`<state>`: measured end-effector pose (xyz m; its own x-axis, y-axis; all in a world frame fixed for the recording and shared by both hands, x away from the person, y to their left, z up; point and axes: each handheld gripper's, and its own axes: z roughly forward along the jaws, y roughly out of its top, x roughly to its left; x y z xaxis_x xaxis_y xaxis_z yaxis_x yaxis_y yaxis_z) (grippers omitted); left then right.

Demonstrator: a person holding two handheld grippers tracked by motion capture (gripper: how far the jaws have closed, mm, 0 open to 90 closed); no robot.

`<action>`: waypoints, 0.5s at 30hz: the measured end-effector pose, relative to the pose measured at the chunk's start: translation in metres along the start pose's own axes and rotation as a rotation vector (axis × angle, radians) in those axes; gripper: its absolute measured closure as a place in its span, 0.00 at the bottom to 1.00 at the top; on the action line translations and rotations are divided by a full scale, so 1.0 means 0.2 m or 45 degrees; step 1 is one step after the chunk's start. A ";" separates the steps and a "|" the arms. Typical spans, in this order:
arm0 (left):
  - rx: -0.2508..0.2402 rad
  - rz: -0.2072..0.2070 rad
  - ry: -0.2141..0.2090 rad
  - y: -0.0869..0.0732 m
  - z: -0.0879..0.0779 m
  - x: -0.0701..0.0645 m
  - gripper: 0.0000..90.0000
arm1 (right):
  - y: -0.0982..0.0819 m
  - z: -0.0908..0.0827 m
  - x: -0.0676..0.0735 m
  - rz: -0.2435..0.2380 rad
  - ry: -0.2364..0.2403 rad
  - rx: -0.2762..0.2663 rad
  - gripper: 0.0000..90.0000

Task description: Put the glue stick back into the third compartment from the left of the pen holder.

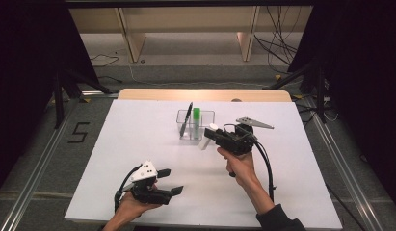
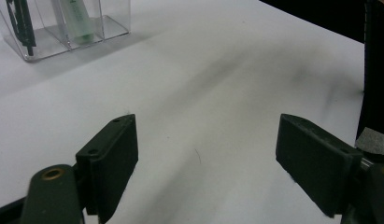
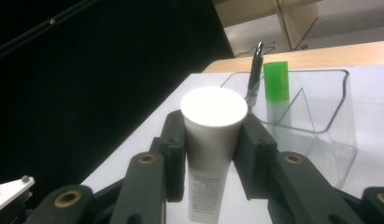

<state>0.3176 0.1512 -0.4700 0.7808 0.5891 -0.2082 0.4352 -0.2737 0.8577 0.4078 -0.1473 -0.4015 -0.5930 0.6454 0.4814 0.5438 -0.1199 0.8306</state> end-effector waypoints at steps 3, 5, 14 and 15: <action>0.005 0.004 0.002 -0.01 -0.01 0.00 0.23 | 0.03 0.04 0.00 -0.012 0.000 0.002 0.75; -0.002 -0.003 0.005 -0.01 -0.01 0.00 0.23 | 0.04 0.06 0.01 0.003 0.012 0.003 0.75; -0.005 0.001 0.007 -0.01 -0.02 0.01 0.23 | 0.09 0.13 0.03 -0.052 -0.013 0.021 0.75; -0.006 -0.001 0.005 -0.01 -0.02 0.01 0.23 | 0.10 0.14 0.03 -0.070 -0.028 0.021 0.75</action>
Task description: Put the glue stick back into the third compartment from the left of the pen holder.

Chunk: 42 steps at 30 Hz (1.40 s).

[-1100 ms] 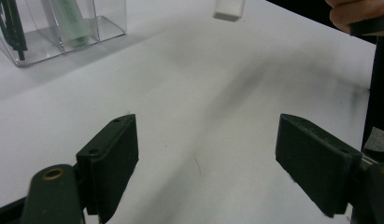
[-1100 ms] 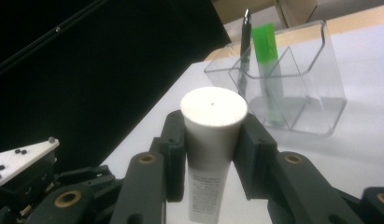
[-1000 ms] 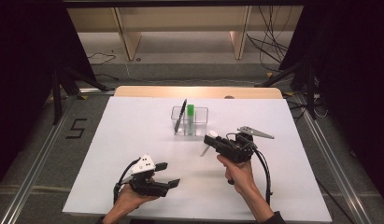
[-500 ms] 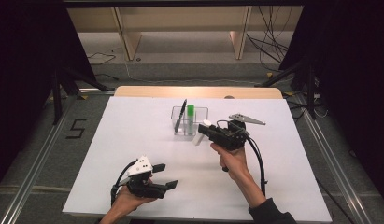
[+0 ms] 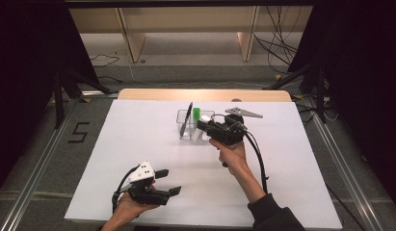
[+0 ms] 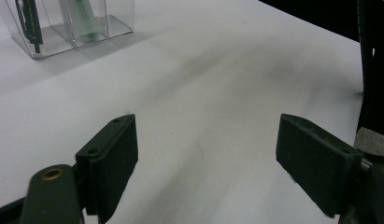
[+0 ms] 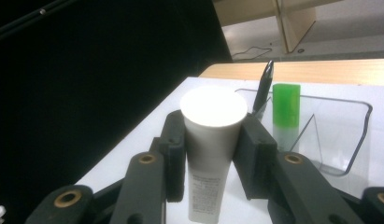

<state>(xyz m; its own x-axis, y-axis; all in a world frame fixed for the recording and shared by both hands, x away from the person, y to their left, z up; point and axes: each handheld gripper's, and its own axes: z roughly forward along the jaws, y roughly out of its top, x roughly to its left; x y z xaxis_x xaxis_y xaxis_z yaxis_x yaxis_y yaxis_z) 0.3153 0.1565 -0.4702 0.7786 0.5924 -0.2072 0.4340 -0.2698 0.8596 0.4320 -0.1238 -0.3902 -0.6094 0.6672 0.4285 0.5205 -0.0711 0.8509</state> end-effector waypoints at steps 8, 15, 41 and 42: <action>-0.007 0.003 -0.003 0.00 -0.02 -0.01 0.23 | 0.06 0.03 0.00 -0.001 -0.012 -0.006 0.75; -0.027 0.002 -0.004 0.00 -0.02 0.00 0.23 | 0.09 0.04 -0.05 0.000 -0.073 -0.014 0.75; -0.071 -0.009 0.020 0.00 -0.04 0.01 0.22 | 0.19 0.14 -0.20 -0.008 -0.243 0.016 0.75; -0.074 -0.009 0.022 0.00 -0.04 0.02 0.22 | 0.19 0.15 -0.21 -0.008 -0.253 0.024 0.75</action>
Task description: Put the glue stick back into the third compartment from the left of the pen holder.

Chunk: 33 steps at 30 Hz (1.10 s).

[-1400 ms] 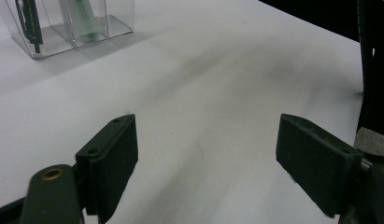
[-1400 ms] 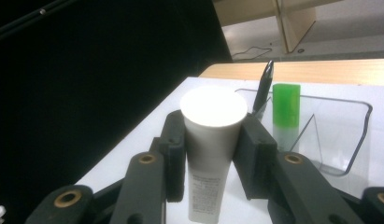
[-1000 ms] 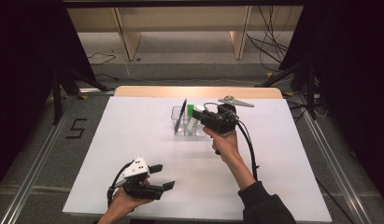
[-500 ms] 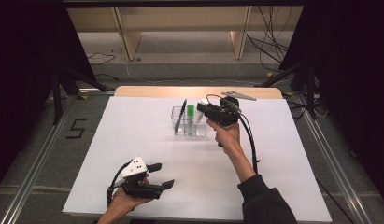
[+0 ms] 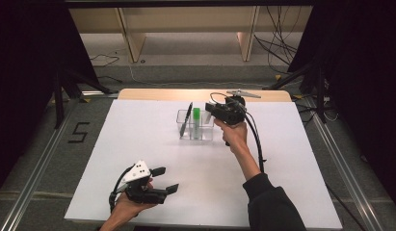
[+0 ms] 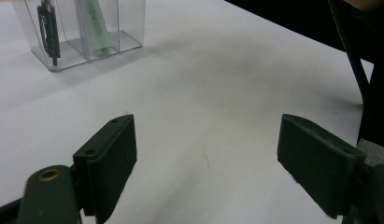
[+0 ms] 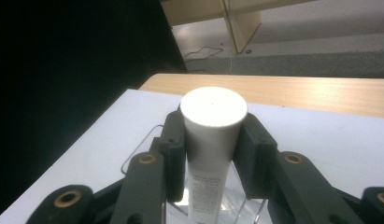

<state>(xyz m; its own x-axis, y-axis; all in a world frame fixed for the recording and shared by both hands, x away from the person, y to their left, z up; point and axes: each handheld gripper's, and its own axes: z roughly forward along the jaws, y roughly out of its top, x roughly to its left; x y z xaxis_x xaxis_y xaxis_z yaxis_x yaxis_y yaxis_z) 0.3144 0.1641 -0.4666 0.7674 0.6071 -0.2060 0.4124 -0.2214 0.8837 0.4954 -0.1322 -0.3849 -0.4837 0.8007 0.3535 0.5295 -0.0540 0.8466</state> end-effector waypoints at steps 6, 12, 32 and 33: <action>-0.003 -0.001 -0.001 0.00 0.00 0.00 0.22 | 0.01 0.02 -0.02 0.007 -0.016 0.010 0.75; -0.003 -0.001 0.000 0.00 0.00 0.00 0.22 | 0.01 0.04 -0.03 0.007 -0.031 0.019 0.75; -0.013 -0.009 0.006 0.00 0.00 0.00 0.22 | 0.00 0.11 -0.03 -0.038 -0.092 0.080 0.75; -0.013 -0.009 0.006 0.00 0.00 0.00 0.21 | 0.00 0.11 -0.03 -0.038 -0.092 0.080 0.75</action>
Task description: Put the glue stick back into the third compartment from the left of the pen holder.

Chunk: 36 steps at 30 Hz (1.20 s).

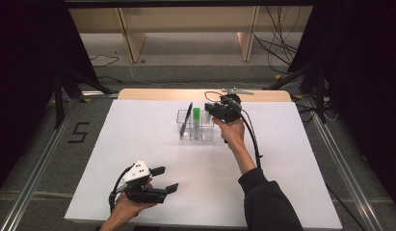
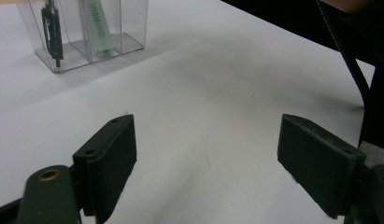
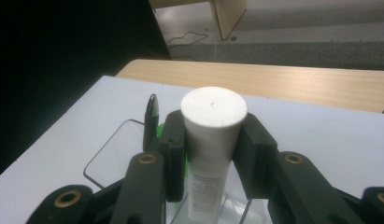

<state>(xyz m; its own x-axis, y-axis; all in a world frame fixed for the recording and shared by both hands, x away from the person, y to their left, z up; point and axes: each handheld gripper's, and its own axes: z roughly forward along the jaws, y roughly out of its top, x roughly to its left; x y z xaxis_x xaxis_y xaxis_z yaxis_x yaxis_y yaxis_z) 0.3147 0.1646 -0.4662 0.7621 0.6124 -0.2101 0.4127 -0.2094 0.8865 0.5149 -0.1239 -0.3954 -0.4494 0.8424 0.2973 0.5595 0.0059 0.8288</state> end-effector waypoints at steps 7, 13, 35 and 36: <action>-0.001 0.003 0.015 0.00 0.00 0.00 0.21 | -0.01 0.02 0.00 -0.015 -0.016 0.033 0.75; -0.004 -0.001 0.020 0.00 -0.01 0.01 0.21 | -0.03 0.03 0.00 -0.028 -0.022 0.060 0.75; -0.004 -0.001 0.022 0.00 -0.01 0.01 0.21 | -0.07 0.06 0.00 -0.046 -0.037 0.121 0.74; -0.006 0.001 0.023 0.00 -0.01 0.01 0.21 | -0.07 0.06 0.00 -0.046 -0.037 0.121 0.74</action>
<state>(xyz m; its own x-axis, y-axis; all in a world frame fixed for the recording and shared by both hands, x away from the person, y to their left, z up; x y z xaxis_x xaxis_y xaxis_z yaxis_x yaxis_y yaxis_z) 0.3158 0.1666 -0.4662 0.7533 0.6259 -0.2017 0.4095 -0.2064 0.8887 0.5157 -0.1181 -0.4132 -0.4506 0.8561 0.2529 0.6074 0.0865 0.7896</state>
